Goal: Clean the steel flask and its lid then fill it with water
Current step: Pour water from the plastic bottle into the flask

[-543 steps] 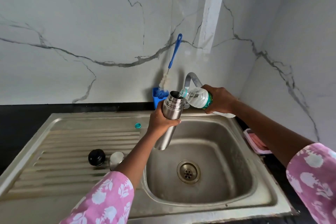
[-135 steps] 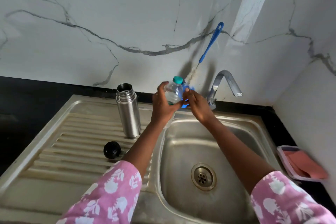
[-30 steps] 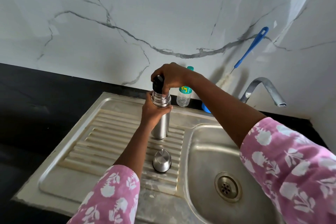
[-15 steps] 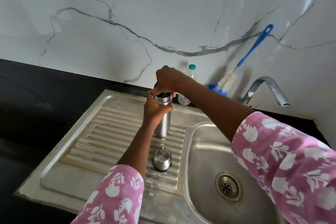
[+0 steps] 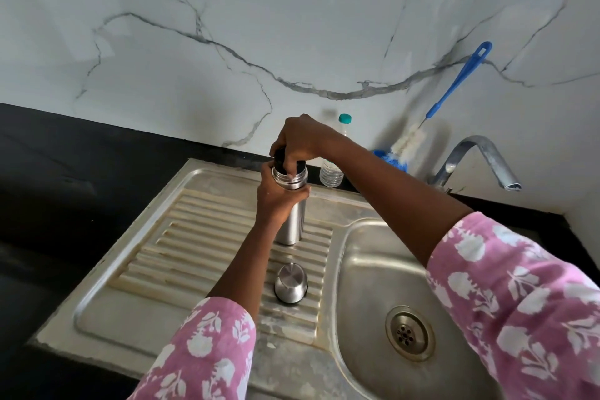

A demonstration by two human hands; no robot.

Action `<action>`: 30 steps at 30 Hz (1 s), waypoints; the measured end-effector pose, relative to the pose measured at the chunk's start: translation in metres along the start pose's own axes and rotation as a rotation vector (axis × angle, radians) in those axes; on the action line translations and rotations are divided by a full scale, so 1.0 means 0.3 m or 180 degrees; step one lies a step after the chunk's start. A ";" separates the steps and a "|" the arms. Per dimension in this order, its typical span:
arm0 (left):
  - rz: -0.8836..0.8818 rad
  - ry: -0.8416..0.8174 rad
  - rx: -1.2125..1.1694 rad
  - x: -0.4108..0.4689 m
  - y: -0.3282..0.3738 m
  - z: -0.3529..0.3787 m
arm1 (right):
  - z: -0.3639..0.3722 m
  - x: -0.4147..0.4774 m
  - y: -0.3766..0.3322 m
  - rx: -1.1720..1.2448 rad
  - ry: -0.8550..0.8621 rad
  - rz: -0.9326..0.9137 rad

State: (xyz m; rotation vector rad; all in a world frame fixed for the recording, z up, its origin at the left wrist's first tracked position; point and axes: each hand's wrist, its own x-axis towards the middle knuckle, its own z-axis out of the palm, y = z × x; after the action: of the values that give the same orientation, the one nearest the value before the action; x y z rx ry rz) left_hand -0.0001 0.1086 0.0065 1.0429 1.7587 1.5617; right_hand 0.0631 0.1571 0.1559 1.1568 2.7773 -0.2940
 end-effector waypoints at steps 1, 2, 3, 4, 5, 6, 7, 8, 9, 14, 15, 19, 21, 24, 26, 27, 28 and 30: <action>0.0000 0.0032 0.0012 -0.003 0.002 0.000 | 0.011 0.013 -0.002 0.0100 0.0126 0.0121; 0.0000 0.0069 0.0010 -0.005 0.004 0.000 | 0.018 0.021 -0.006 0.0279 0.0259 0.0250; 0.0006 0.0098 0.0016 -0.008 0.008 0.000 | 0.023 0.025 -0.010 0.0439 0.0431 0.0348; 0.0004 0.0108 0.0026 -0.012 0.013 0.003 | 0.028 0.024 -0.012 0.0518 0.0580 0.0427; 0.0010 0.0102 0.0055 -0.013 0.016 0.005 | 0.034 0.027 -0.013 0.0524 0.0706 0.0501; 0.0016 0.0081 0.0064 -0.014 0.019 0.009 | 0.040 0.028 -0.011 0.0523 0.0800 0.0562; 0.0029 0.0071 0.0072 -0.015 0.023 0.011 | 0.044 0.030 -0.011 0.0490 0.0870 0.0593; 0.0048 0.0058 0.0071 -0.015 0.025 0.009 | 0.046 0.030 -0.014 0.0449 0.0889 0.0608; 0.0074 0.0052 0.0076 -0.015 0.027 0.007 | 0.046 0.027 -0.013 0.0365 0.0865 0.0579; 0.0107 -0.0025 -0.0034 -0.006 0.023 -0.028 | 0.057 -0.024 0.045 -0.0424 0.0546 -0.0514; 0.0146 -0.0021 -0.0081 -0.006 0.028 -0.038 | 0.061 -0.032 0.071 -0.0556 0.0462 -0.0858; 0.0379 -0.0098 -0.0142 -0.008 0.082 -0.071 | 0.038 -0.057 0.110 -0.0952 0.0708 -0.1660; 0.0484 -0.0132 -0.0040 -0.015 0.120 -0.072 | 0.035 -0.059 0.090 -0.1181 0.1382 -0.1893; 0.0532 0.0137 0.0145 -0.026 0.164 -0.061 | 0.031 -0.066 0.026 -0.1251 0.1898 -0.1271; 0.0514 0.0329 0.0255 -0.032 0.172 -0.052 | 0.028 -0.069 -0.009 -0.0862 0.1601 -0.0431; 0.0520 0.0393 0.0309 -0.039 0.176 -0.047 | 0.032 -0.068 -0.023 -0.0666 0.1534 -0.0128; 0.0541 0.0438 0.0380 -0.045 0.177 -0.042 | 0.038 -0.070 -0.035 -0.0476 0.1519 0.0102; 0.0610 0.0504 0.0553 -0.064 0.173 -0.035 | 0.065 -0.080 -0.051 -0.0116 0.1554 0.0461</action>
State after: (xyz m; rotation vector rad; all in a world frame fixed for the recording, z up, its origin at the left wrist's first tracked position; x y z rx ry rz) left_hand 0.0112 0.0876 0.0575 1.2318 1.9801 1.6694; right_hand 0.0697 0.1257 0.1433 1.5939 3.0514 0.0665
